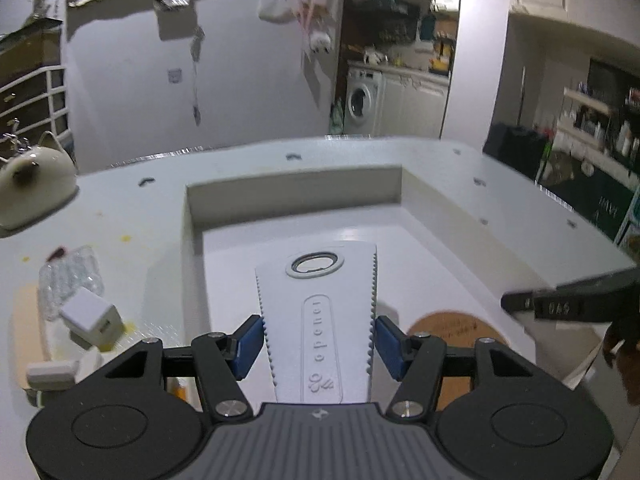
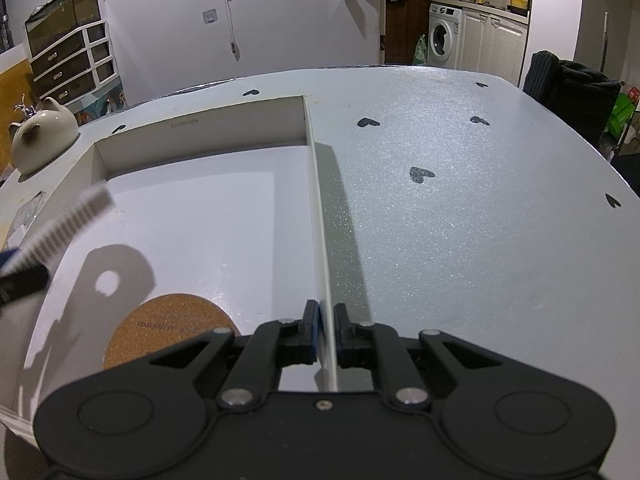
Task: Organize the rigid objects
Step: 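Carry the white serrated tool into the white box and release it, then withdraw the left tool from the box toward the orange tube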
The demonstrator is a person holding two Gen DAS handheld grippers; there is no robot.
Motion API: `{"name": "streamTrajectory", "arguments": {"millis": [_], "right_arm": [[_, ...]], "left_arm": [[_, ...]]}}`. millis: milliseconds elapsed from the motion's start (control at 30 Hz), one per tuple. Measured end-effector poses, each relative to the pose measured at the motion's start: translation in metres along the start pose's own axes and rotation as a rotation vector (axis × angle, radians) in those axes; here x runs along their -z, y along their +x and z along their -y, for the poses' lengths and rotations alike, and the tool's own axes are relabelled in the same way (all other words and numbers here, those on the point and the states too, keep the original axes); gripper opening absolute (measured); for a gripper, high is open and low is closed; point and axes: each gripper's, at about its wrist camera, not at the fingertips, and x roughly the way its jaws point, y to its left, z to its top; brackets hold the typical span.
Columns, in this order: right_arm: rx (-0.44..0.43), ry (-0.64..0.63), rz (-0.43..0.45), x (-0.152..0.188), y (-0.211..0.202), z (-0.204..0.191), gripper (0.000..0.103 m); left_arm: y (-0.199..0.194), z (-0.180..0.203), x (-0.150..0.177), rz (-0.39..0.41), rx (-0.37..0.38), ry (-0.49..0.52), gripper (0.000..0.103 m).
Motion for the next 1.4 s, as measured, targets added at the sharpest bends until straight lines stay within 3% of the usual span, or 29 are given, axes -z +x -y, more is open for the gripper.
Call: {"name": "streamTrajectory", "arguments": {"millis": [267, 567, 600, 667, 967, 1400], "right_arm": [[-0.009, 0.004, 0.008, 0.002, -0.001, 0.003, 0.009], [-0.009, 0.004, 0.008, 0.002, 0.000, 0.003, 0.009], [-0.009, 0.003, 0.008, 0.002, 0.000, 0.003, 0.009], [-0.008, 0.004, 0.008, 0.002, 0.000, 0.003, 0.009], [-0.004, 0.002, 0.008, 0.002, 0.000, 0.002, 0.009], [-0.001, -0.001, 0.008, 0.002, 0.000, 0.002, 0.009]], "left_arm": [[0.020, 0.001, 0.001, -0.078, -0.016, 0.032, 0.061], [0.014, 0.007, 0.005, -0.095, -0.001, 0.094, 0.062], [0.013, 0.008, 0.005, -0.096, 0.002, 0.097, 0.063], [0.011, 0.007, 0.005, -0.097, 0.006, 0.098, 0.074], [-0.011, 0.014, 0.011, -0.064, 0.049, 0.160, 0.098], [-0.063, 0.005, 0.036, 0.009, 0.107, 0.201, 0.103]]}}
